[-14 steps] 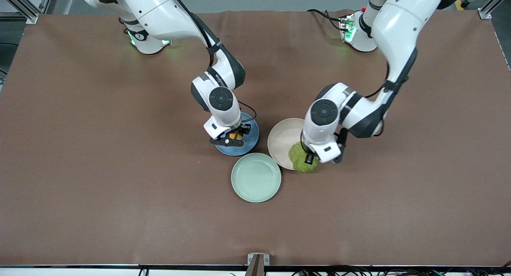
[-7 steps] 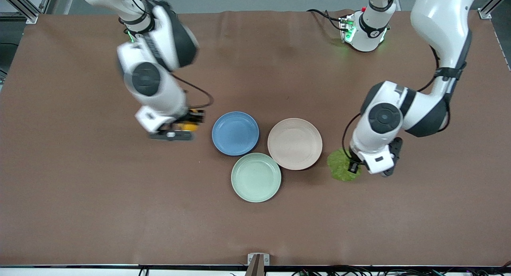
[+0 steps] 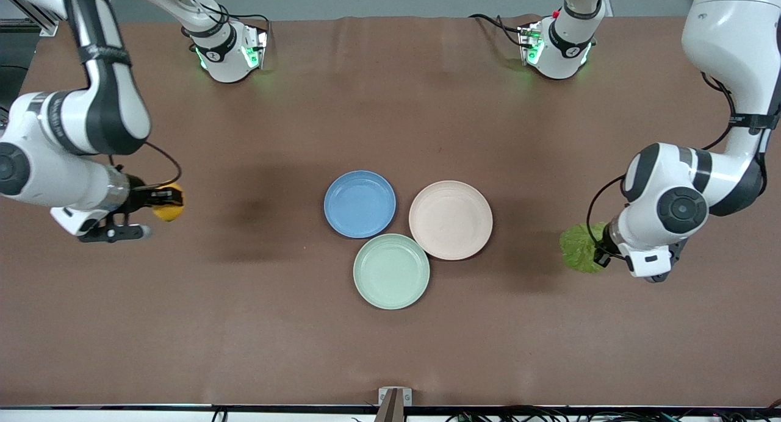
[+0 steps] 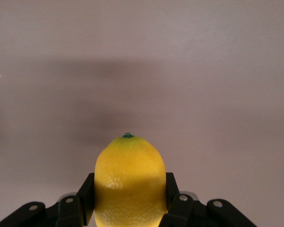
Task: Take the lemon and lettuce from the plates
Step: 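Carry the lemon off the blue plate while the left gripper carries the lettuce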
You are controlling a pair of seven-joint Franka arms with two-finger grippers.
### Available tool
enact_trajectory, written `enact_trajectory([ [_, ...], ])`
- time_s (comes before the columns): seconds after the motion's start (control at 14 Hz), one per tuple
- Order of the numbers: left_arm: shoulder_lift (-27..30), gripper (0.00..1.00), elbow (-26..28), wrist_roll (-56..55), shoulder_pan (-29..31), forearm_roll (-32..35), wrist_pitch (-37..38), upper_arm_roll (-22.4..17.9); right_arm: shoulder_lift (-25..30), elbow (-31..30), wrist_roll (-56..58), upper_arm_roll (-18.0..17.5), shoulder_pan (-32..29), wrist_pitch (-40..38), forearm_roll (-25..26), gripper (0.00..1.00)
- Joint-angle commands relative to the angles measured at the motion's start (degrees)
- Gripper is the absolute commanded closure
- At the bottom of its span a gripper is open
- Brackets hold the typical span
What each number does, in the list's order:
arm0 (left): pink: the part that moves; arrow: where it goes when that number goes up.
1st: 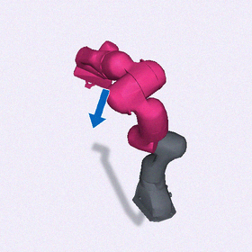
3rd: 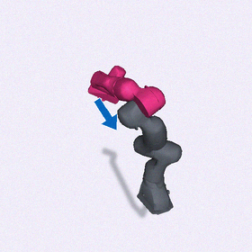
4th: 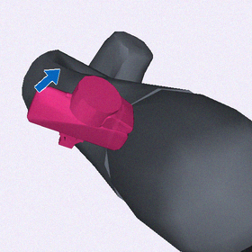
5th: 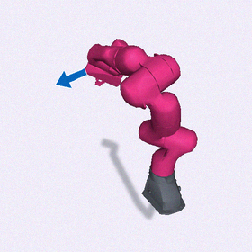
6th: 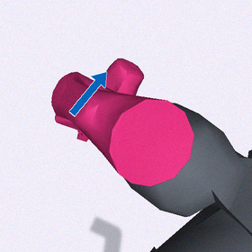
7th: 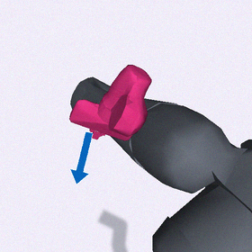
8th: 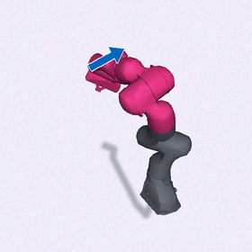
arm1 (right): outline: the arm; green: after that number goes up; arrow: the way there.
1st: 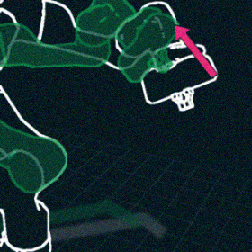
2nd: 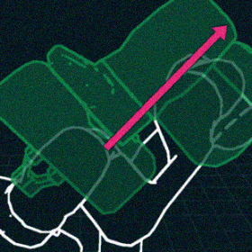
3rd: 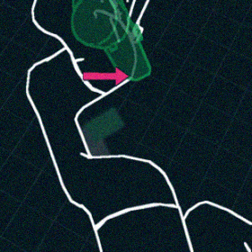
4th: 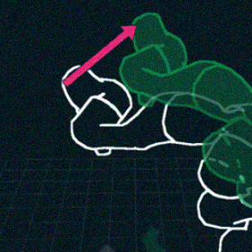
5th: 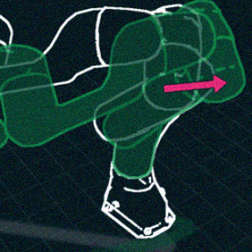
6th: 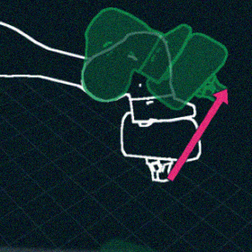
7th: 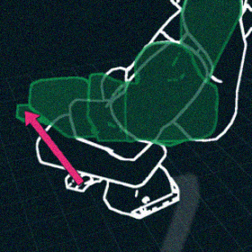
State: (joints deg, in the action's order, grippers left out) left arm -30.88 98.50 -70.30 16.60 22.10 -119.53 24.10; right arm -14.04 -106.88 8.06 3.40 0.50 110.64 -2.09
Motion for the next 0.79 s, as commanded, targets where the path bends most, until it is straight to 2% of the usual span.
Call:
enact_trajectory([
  [0.0, -2.2, 0.99, 0.6, 5.7, 3.9, -0.8, -1.8, 0.9, 0.7, -7.3, 4.2, -1.5, -4.6, 8.9, 0.9, 0.78],
  [0.14, -4.2, 0.97, 1.0, 8.0, 5.5, -0.8, -3.8, 0.9, -1.0, -11.9, 5.7, -1.5, -6.4, 17.1, 0.9, 0.78],
  [0.29, -5.5, 0.89, 1.0, 8.1, 6.2, -0.8, -5.4, 0.9, -4.1, -13.5, 5.7, -1.5, -6.7, 22.1, 0.9, 0.77],
  [0.36, -5.9, 0.75, 0.9, 8.1, 6.2, -0.9, -5.5, 1.0, -5.8, -13.5, 5.7, -1.5, -6.7, 23.6, 0.9, 0.77],
  [0.5, -5.8, 0.18, 0.9, 8.0, 6.2, -0.9, -5.5, 1.0, -8.4, -13.4, 5.7, -1.5, -6.8, 25.9, 0.8, 0.76],
  [0.57, -5.3, 0.0, 0.7, 8.2, 6.1, -0.8, -5.4, 1.2, -9.2, -13.4, 5.7, -1.5, -6.8, 27.2, 0.8, 0.76],
  [0.71, -2.6, 0.0, 0.5, 8.2, 6.0, -0.9, -4.7, 3.6, -10.6, -13.4, 5.7, -1.5, -6.8, 28.8, 0.8, 0.76],
])
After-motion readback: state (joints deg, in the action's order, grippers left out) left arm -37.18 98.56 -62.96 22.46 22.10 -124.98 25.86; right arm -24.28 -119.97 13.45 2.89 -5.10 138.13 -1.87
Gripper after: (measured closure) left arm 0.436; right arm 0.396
